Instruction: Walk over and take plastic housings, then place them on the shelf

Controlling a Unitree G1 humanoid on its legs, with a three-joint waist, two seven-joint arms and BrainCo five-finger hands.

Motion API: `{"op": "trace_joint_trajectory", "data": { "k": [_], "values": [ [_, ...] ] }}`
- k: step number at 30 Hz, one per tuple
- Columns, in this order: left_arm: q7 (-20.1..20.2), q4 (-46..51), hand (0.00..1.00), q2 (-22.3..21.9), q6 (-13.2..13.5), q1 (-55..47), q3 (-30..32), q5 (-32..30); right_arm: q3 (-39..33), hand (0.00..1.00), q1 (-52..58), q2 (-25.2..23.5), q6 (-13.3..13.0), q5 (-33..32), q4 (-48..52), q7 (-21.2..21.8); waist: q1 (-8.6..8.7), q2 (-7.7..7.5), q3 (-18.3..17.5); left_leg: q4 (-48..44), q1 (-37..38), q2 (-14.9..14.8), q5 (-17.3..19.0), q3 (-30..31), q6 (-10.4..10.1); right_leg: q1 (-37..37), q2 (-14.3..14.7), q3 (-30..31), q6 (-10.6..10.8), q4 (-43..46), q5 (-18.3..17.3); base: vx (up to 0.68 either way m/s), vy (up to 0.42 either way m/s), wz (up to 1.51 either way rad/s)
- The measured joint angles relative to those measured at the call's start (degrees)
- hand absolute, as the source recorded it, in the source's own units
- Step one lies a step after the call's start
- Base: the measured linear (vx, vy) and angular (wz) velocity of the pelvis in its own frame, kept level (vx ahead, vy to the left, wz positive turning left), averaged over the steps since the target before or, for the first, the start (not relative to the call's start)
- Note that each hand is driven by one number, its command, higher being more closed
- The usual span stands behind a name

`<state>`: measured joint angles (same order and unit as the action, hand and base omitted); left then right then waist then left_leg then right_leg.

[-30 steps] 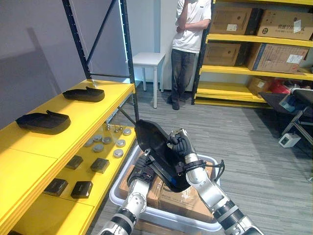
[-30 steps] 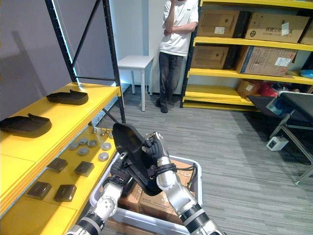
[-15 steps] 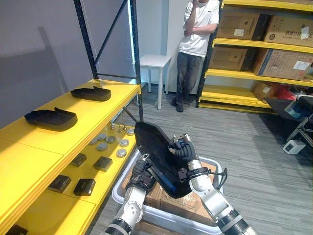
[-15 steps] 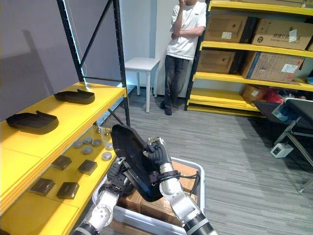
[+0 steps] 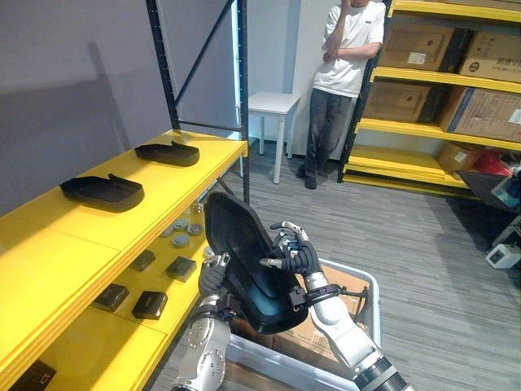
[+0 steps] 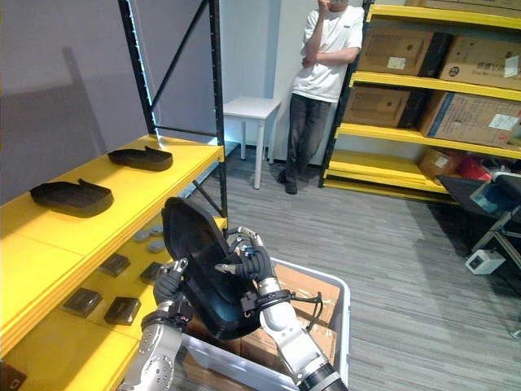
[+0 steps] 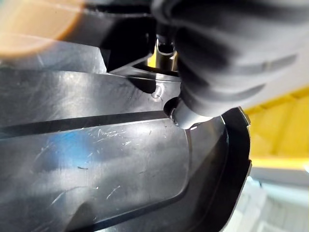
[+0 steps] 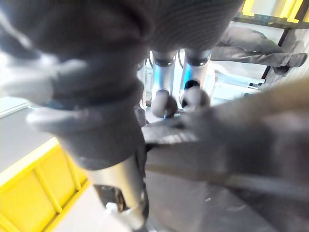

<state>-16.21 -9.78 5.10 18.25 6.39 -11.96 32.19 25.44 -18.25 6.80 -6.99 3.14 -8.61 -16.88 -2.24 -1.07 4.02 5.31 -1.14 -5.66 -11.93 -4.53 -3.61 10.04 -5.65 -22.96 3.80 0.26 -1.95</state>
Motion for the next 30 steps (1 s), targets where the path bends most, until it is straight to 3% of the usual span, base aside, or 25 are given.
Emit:
{"op": "trace_joint_trajectory", "data": {
  "k": [4,7,9,10,17,24,30],
  "values": [
    [-4.99,2.67,1.0,-0.19,-0.04,-1.56,1.63,-9.06,0.48,0.0,0.03,-0.78,1.65,0.0,-0.7,-0.01,-0.01,0.01,-0.01,0.0,-0.01,0.33,-0.02,0.25,0.03,-0.04,-0.36,-0.34,-0.09,0.36,-0.27,-0.01,0.0,0.04],
    [-11.8,5.66,1.0,-0.34,-0.22,-1.66,3.12,-17.82,0.6,0.0,0.7,-1.01,4.54,0.13,-3.85,0.1,-0.01,0.05,-0.03,0.0,-0.35,0.6,-0.03,0.22,0.06,-0.36,-0.62,-0.41,-0.1,0.36,-0.28,0.0,0.0,0.0],
    [-13.91,7.49,1.0,-0.52,-0.22,-1.6,3.89,-20.79,0.71,0.0,1.5,-0.88,5.77,0.14,-3.99,0.21,0.0,0.05,-0.04,0.0,-0.65,0.62,-0.09,0.21,0.13,-0.67,-0.63,-0.4,-0.1,0.36,-0.26,0.0,0.0,0.0],
    [-17.31,9.12,1.0,-0.67,-0.29,-1.44,4.69,-24.63,0.64,0.0,2.6,-0.84,6.75,0.15,-3.99,0.17,-0.01,0.06,-0.06,-0.01,-0.83,0.62,-0.24,0.06,0.32,-0.97,-0.64,-0.24,0.06,0.37,-0.15,0.01,-0.009,-0.03],
    [-27.38,8.03,1.0,-0.51,-2.64,-0.33,6.59,-35.32,-1.63,0.0,4.32,0.72,8.04,-1.81,1.02,1.44,1.03,0.21,-0.15,-0.02,-0.67,0.31,-0.43,-0.82,0.56,-1.55,-0.57,0.96,0.13,0.79,-0.12,0.01,-0.019,-0.07],
    [-32.57,1.95,1.0,0.33,-3.24,-0.96,14.06,-37.94,-12.21,0.0,15.62,4.68,8.07,-11.71,11.66,6.47,2.52,0.71,-0.33,-0.01,-0.29,-0.24,-0.14,-2.53,0.23,-2.39,-0.47,2.64,0.09,1.28,-0.15,-0.01,-0.014,-0.14],
    [-34.71,13.09,1.0,0.76,-2.84,-10.23,21.69,-42.54,-17.62,0.0,24.98,4.75,7.86,-22.76,12.42,14.39,2.78,2.2,-0.27,-0.04,-0.99,-0.29,0.51,-1.19,-0.57,-2.21,-0.34,1.61,-0.06,1.97,-1.08,0.0,-0.015,0.08]
  ]
}}
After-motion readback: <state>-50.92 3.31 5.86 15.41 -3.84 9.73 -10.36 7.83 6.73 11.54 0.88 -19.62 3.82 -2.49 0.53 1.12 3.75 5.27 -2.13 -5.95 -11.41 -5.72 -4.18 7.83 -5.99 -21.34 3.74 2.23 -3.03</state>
